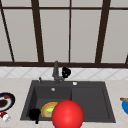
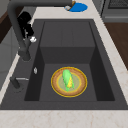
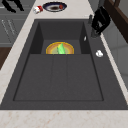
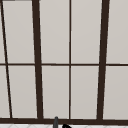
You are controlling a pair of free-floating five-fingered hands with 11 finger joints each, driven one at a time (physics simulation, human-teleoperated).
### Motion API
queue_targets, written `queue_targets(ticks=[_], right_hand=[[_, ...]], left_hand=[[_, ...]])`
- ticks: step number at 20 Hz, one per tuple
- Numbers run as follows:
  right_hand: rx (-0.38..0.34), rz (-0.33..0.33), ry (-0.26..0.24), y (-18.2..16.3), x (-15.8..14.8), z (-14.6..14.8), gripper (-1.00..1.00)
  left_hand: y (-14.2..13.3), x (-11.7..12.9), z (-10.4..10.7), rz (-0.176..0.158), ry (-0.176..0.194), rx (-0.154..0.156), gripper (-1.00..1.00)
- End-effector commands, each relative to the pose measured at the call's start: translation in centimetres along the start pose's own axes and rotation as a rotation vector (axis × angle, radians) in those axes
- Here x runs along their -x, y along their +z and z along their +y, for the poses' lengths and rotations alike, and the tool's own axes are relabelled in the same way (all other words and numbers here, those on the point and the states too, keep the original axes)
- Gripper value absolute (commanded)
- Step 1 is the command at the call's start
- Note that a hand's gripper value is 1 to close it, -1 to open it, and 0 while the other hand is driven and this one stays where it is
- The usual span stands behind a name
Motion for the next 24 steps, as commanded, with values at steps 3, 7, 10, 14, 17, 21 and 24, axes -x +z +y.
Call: queue_targets(ticks=[3, 7, 10, 14, 17, 21, 24], right_hand=[[-0.055, 0.075, -0.005, 1.3, -3.3, -0.5, 1.0], [-0.025, 0.219, -0.07, 1.7, -4.1, 0.0, 1.0], [0.014, 0.356, -0.126, 1.8, -5.0, 0.3, 1.0], [0.066, 0.531, -0.199, 1.7, -6.2, 0.6, 1.0], [0.091, 0.632, -0.243, 1.5, -6.8, 0.7, 1.0], [0.126, 0.735, -0.275, 1.2, -7.7, 0.9, 1.0], [0.152, 0.776, -0.291, 1.0, -8.0, 1.2, 1.0]], left_hand=[[0.0, 0.0, 0.0, 0.0, 0.0, 0.0, 0.0], [0.0, 0.0, 0.0, 0.0, 0.0, 0.0, 0.0], [0.0, 0.0, 0.0, 0.0, 0.0, 0.0, 0.0], [0.0, 0.0, 0.0, 0.0, 0.0, 0.0, 0.0], [0.0, 0.0, 0.0, 0.0, 0.0, 0.0, 0.0], [0.0, 0.0, 0.0, 0.0, 0.0, 0.0, 0.0], [0.0, 0.0, 0.0, 0.0, 0.0, 0.0, 0.0]])
